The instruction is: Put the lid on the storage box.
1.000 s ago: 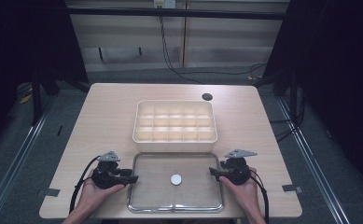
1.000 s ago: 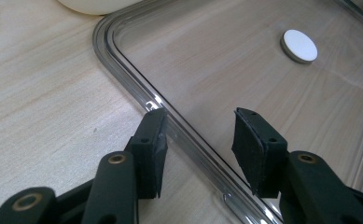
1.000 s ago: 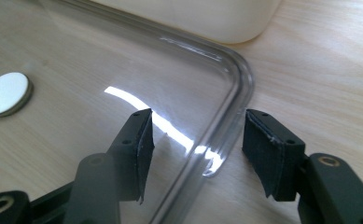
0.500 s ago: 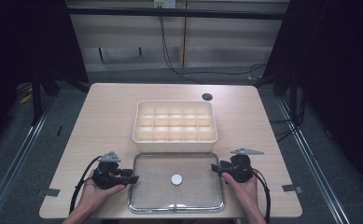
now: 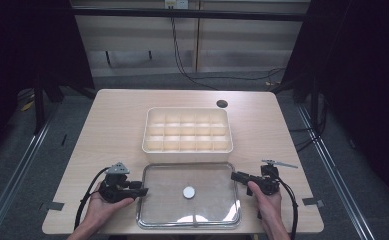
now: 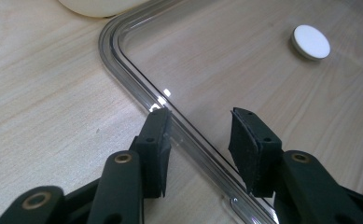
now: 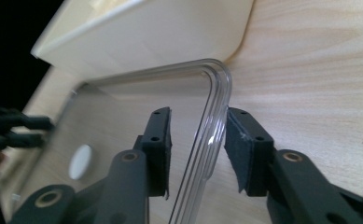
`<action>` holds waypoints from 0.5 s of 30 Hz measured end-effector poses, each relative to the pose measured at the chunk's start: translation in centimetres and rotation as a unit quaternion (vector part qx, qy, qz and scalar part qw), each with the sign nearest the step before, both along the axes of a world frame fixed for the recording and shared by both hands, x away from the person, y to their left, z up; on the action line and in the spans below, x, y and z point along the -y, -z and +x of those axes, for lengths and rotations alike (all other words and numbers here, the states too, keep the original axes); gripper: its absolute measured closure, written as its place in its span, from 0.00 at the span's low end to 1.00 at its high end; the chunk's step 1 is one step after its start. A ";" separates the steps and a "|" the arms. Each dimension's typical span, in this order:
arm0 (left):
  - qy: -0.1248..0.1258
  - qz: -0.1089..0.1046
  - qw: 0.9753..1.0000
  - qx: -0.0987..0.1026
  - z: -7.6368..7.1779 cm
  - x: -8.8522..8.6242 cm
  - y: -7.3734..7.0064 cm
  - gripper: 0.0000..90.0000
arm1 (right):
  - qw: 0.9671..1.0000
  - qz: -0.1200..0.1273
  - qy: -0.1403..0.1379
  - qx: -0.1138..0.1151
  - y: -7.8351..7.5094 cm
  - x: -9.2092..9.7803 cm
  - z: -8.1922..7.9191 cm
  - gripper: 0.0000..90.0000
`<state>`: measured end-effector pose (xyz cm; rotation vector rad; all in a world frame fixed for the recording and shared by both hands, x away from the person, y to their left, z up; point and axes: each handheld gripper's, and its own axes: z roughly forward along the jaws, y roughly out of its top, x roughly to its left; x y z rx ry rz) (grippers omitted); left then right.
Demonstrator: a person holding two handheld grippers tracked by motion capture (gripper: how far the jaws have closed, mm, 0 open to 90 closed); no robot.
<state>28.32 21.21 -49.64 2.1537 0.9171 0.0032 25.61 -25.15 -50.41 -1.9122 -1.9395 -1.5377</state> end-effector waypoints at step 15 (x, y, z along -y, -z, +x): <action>0.006 -0.008 1.000 -0.007 0.1 0.1 0.1 0.66 | 0.998 0.038 -0.037 0.016 -0.7 -0.3 -0.1 0.75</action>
